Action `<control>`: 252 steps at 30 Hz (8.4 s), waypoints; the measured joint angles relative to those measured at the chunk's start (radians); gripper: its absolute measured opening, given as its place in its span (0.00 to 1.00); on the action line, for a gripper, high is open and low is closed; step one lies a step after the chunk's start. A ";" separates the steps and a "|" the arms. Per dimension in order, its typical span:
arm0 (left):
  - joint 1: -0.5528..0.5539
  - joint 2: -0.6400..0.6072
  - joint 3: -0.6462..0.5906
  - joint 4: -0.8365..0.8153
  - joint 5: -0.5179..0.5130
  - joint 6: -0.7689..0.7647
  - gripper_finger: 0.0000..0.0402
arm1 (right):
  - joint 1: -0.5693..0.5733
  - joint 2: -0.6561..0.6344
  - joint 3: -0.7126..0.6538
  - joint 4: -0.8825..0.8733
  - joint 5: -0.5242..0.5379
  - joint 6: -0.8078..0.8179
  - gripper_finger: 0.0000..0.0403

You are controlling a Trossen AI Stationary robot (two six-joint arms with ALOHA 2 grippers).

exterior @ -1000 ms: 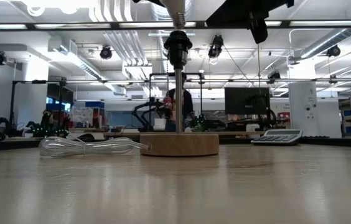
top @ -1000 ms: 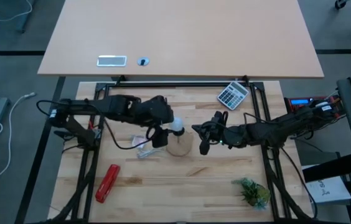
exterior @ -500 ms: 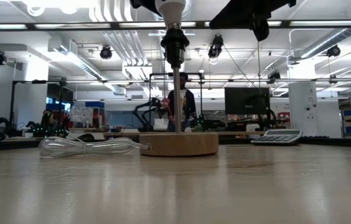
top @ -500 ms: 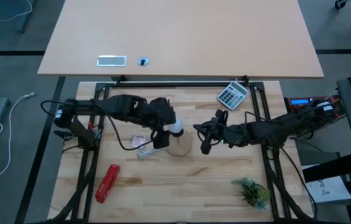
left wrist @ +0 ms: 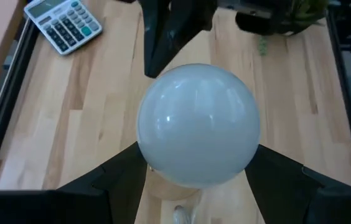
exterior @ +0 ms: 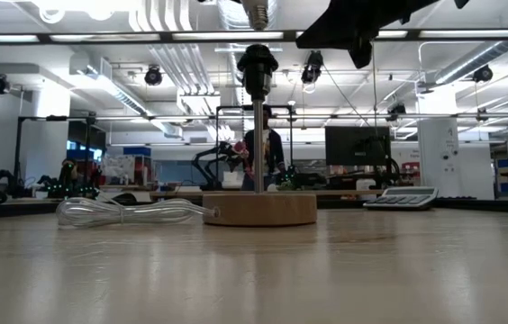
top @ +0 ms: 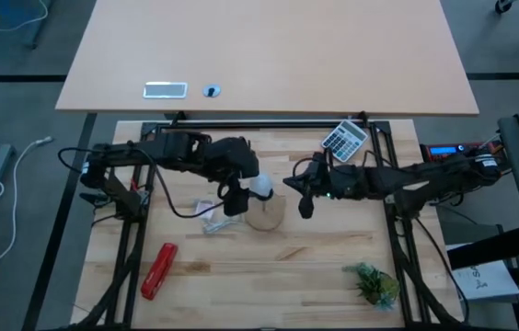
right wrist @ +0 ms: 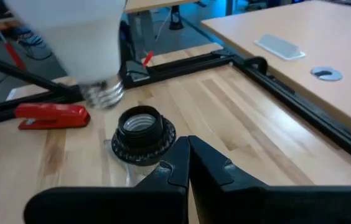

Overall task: Screw lightbulb
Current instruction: Insert the lightbulb into the brown lamp

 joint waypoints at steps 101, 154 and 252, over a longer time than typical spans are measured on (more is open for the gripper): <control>0.033 0.233 0.267 -0.248 0.018 -0.140 0.66 | -0.010 0.011 -0.046 0.081 -0.072 -0.168 0.00; -0.109 0.166 0.249 -0.256 -0.319 -0.148 0.50 | 0.051 0.008 -0.031 0.182 -0.096 -0.283 0.00; -0.282 0.059 -0.110 0.063 -0.767 -0.367 0.22 | -0.001 0.056 0.040 0.126 0.028 -0.356 0.00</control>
